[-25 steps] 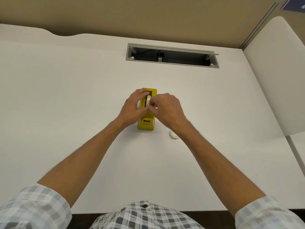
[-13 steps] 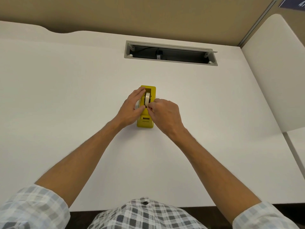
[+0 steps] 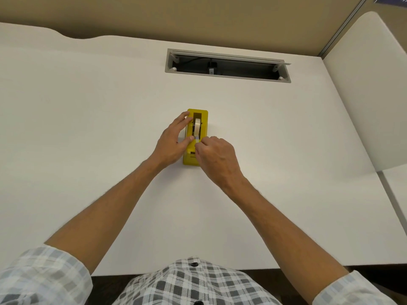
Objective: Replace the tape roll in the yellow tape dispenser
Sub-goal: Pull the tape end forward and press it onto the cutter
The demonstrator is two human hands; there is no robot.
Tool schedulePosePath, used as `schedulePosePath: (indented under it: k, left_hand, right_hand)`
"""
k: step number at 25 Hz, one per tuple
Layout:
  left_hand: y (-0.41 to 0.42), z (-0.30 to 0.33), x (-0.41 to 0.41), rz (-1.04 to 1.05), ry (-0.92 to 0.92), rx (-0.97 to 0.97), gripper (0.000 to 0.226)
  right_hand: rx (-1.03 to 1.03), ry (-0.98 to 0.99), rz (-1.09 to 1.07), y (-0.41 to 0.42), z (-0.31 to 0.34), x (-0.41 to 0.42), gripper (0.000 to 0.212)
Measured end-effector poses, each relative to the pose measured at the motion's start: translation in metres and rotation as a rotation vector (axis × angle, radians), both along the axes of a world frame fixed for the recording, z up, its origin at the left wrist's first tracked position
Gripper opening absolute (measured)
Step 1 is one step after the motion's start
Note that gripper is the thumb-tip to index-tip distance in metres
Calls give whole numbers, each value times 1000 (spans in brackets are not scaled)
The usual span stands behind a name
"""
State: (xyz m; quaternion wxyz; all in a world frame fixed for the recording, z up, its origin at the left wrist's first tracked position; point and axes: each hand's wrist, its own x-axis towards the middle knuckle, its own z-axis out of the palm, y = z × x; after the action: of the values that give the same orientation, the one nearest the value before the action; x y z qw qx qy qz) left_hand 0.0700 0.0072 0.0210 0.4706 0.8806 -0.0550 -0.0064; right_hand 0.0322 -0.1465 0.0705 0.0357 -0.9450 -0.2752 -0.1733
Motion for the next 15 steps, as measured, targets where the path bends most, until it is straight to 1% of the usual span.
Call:
schedulePosePath:
  k: [6,9,11,15]
  left_hand:
    - [-1,-1,-5,61,-32,15,58]
    - [-1,0,-9,97,-74,103,52]
    - [-2,1,-11,119,-141,178,45]
    - [-8,-1,-15,178,-295,276,19]
  right_hand:
    - [8,-2,29,1,-5,-14,22]
    - [9,-36,31,-1,-8,-17,22]
    - [19,-51,43,-2,-9,-18,22]
    - [51,-67,58,-4,-13,-21,22]
